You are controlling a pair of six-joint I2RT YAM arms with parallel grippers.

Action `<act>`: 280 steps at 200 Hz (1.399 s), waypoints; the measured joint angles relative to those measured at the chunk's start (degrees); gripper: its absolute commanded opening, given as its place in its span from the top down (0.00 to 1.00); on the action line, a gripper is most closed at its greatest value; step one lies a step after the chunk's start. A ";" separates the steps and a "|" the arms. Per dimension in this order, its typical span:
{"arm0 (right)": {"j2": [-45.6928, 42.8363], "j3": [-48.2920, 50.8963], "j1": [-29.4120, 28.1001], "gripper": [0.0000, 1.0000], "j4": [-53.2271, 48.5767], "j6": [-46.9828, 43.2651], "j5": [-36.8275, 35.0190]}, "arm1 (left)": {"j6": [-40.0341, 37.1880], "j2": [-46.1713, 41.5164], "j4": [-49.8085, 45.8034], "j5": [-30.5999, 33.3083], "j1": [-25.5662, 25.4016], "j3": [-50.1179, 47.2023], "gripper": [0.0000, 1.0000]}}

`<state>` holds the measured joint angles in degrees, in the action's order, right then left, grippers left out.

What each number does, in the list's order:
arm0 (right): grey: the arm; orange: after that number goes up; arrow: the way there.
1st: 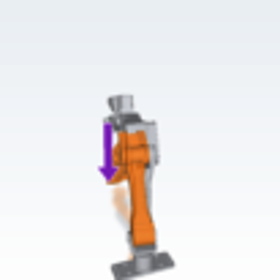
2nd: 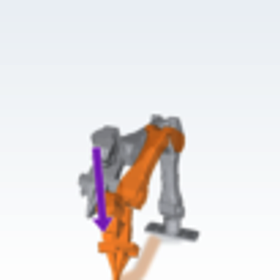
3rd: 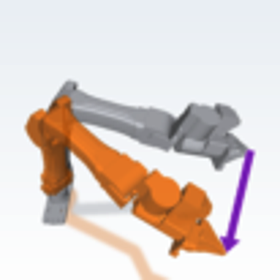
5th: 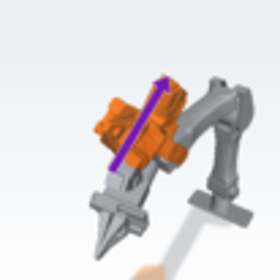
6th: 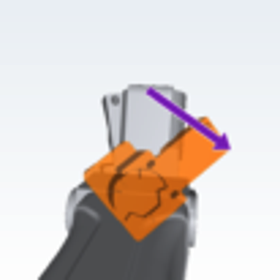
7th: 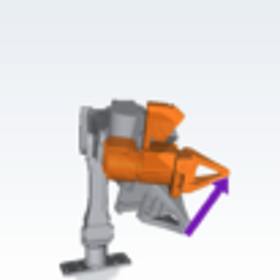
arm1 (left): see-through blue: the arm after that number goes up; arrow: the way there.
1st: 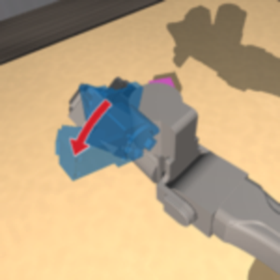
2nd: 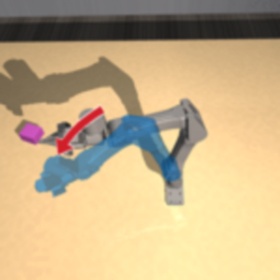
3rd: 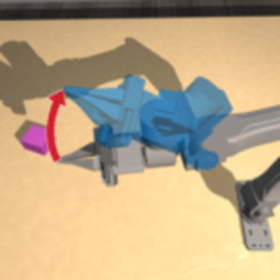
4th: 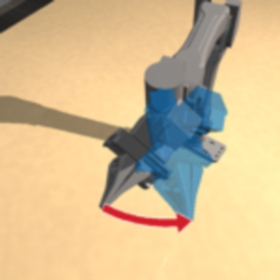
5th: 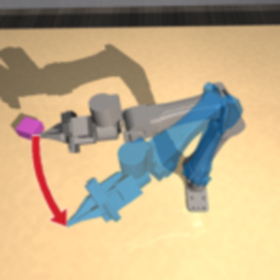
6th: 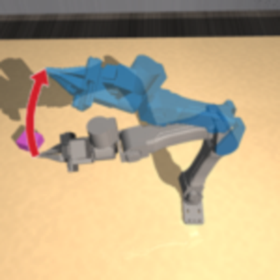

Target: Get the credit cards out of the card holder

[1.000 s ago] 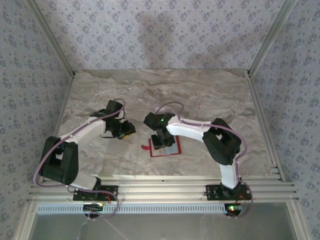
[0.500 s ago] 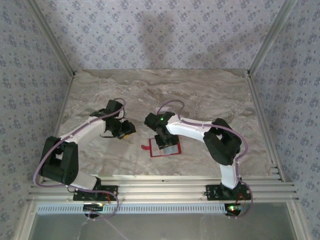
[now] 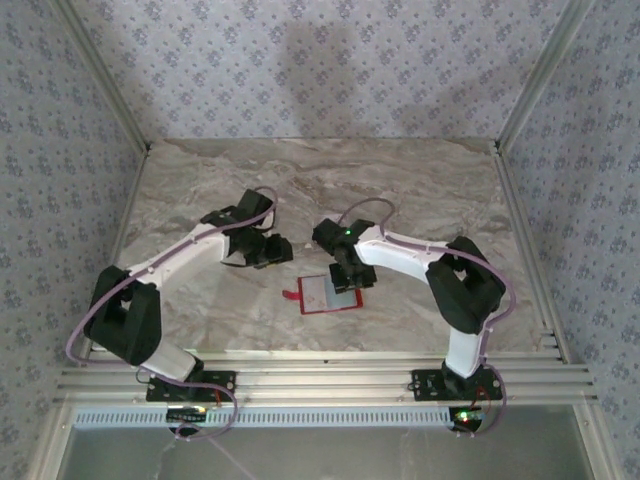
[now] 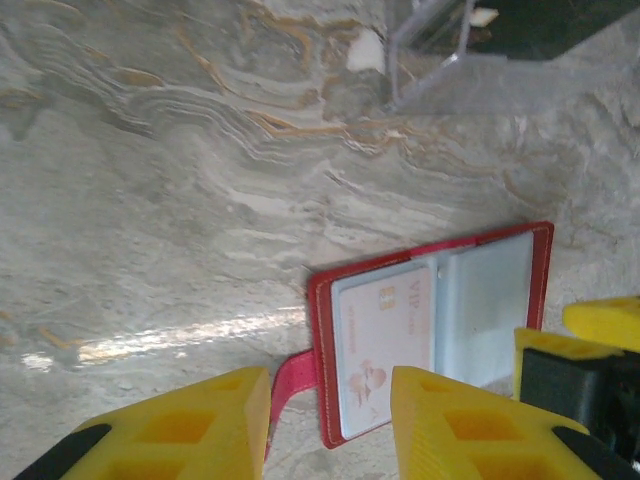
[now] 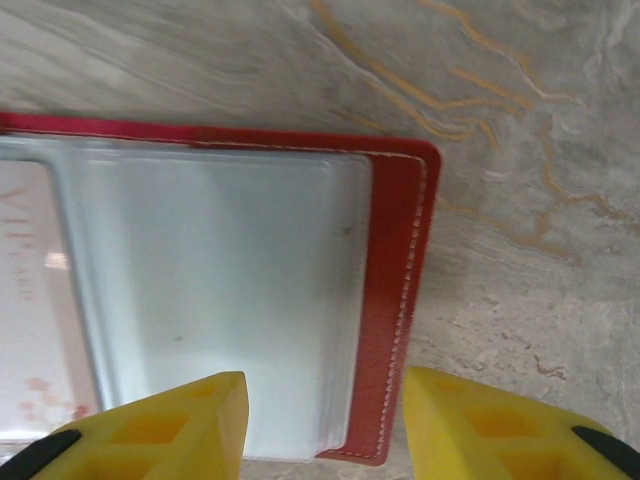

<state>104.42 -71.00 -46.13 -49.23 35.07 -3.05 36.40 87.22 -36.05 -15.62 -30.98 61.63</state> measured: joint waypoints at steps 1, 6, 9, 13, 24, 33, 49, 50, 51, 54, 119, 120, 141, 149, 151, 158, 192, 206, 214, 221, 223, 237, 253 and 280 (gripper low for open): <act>-0.02 0.11 0.07 0.54 0.07 0.00 0.04 | 0.04 0.04 -0.02 0.02 -0.11 0.02 0.62; -0.13 0.76 0.44 0.54 0.50 0.02 0.55 | 0.09 0.46 -0.17 0.17 -0.72 0.24 0.62; -0.20 1.18 0.63 0.54 0.79 0.00 0.74 | 0.17 0.79 -0.20 0.22 -1.14 0.35 0.62; -0.39 1.84 0.92 0.54 1.40 0.00 1.16 | 0.28 1.20 -0.22 0.20 -1.66 0.52 0.62; -0.85 3.48 1.49 0.54 2.49 0.00 2.01 | 0.68 2.29 -0.20 0.39 -3.10 0.87 0.62; -1.27 4.61 1.90 0.54 3.02 0.00 2.62 | 1.05 3.17 -0.17 0.48 -4.31 1.03 0.62; -2.05 5.68 2.29 0.55 3.63 0.00 3.32 | 1.86 4.61 -0.15 0.66 -6.54 1.27 0.63; -2.14 5.75 2.29 0.55 3.65 0.00 3.37 | 1.88 4.66 -0.15 0.66 -6.62 1.29 0.63; -2.19 5.75 2.29 0.55 3.67 0.00 3.41 | 1.92 4.72 -0.17 0.66 -6.71 1.31 0.63; -2.38 5.84 2.36 0.55 3.76 -0.02 3.52 | 2.12 5.01 -0.17 0.66 -7.08 1.36 0.64; -6.91 6.62 2.34 0.69 8.35 -0.04 8.61 | 5.64 10.43 0.15 0.87 -11.15 1.38 0.75; -6.93 6.64 2.34 0.70 8.46 -0.07 8.79 | 5.70 10.45 0.17 0.87 -11.15 1.36 0.75; -7.15 7.63 2.56 0.78 12.28 0.26 12.85 | 6.16 10.93 0.50 1.40 -11.15 0.59 0.76; -7.13 8.09 2.62 0.81 13.92 0.63 14.47 | 6.32 11.10 0.55 1.51 -11.15 0.37 0.77; -7.13 8.17 2.64 0.82 14.40 0.96 14.91 | 6.32 11.13 0.55 1.53 -11.15 0.35 0.77; -7.04 8.35 2.71 0.83 15.45 1.33 16.13 | 6.32 11.34 0.63 1.57 -11.15 0.22 0.78; -5.27 8.50 3.02 0.85 21.33 2.82 21.53 | 6.36 12.02 1.51 2.12 -11.15 -0.81 0.79; -4.15 8.50 3.04 0.85 23.06 3.32 23.26 | 6.36 12.26 1.64 2.16 -11.15 -1.20 0.80; -3.43 8.50 3.06 0.85 24.02 3.52 24.13 | 6.34 12.44 1.81 2.16 -11.15 -1.49 0.80; -2.75 8.50 3.15 0.85 24.74 3.61 24.85 | 6.34 12.57 1.81 2.21 -11.15 -1.66 0.80; -2.58 8.50 3.15 0.85 24.90 3.63 25.00 | 6.34 12.61 1.81 2.21 -11.15 -1.73 0.80; -1.16 8.50 3.15 0.85 25.92 3.96 25.70 | 6.34 12.94 1.86 2.36 -11.15 -2.12 0.80; -0.02 8.50 3.26 0.85 26.36 4.15 25.99 | 6.34 13.09 2.01 2.36 -11.15 -2.12 0.80; 0.63 8.70 3.58 0.81 26.82 4.20 26.01 | 6.32 13.09 1.99 2.40 -11.15 -2.12 0.81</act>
<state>105.06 -62.30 -42.54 -22.41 39.27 22.96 42.72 100.31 -34.06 -13.21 -42.13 59.51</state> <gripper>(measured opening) 0.175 0.197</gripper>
